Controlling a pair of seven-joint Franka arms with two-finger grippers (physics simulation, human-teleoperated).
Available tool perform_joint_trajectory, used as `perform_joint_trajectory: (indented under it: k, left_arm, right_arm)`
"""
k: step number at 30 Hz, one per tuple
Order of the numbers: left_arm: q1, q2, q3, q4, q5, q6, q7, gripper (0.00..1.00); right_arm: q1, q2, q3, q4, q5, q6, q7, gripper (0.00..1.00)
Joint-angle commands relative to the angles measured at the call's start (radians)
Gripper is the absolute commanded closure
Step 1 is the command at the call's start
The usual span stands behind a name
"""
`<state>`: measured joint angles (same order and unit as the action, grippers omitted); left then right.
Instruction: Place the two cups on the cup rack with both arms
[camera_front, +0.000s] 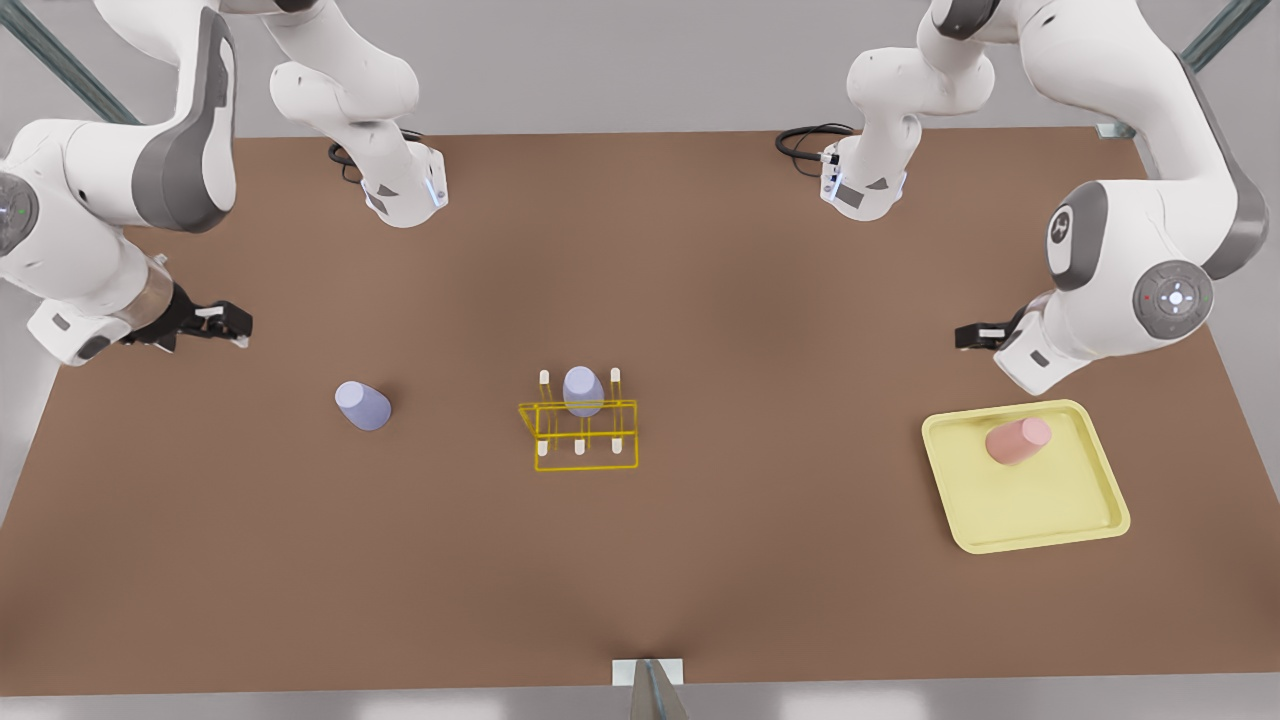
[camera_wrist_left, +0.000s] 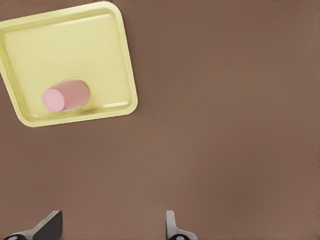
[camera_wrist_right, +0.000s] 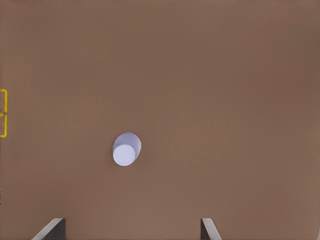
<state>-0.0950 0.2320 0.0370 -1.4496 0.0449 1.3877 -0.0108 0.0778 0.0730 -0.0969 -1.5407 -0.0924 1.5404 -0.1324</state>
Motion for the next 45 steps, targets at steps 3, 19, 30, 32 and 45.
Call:
perform_joint_trajectory:
  k: [3, 19, 30, 32, 45]
  left_arm:
    - [0.006, 0.016, 0.017, 0.002, -0.013, 0.060, 0.071, 0.00]
    - [0.262, 0.323, 0.089, -0.225, -0.051, 0.728, 0.284, 0.00]
    - [0.281, 0.405, 0.104, -0.225, -0.049, 0.734, 0.285, 0.00]
    - [0.279, 0.418, 0.104, -0.225, -0.049, 0.734, 0.284, 0.00]
    - [0.268, 0.420, 0.103, -0.224, -0.048, 0.735, 0.284, 0.18]
  right_arm:
    - [0.000, 0.021, -0.001, -0.006, 0.016, 0.053, -0.075, 0.00]
    - [0.008, 0.083, 0.003, -0.667, 0.132, 0.978, -0.038, 0.00]
    - [-0.004, 0.145, 0.005, -0.776, 0.149, 1.103, -0.039, 0.00]
    - [-0.006, 0.160, 0.005, -0.783, 0.163, 1.103, -0.041, 0.00]
    - [-0.006, 0.248, 0.005, -0.828, 0.163, 1.179, -0.044, 0.00]
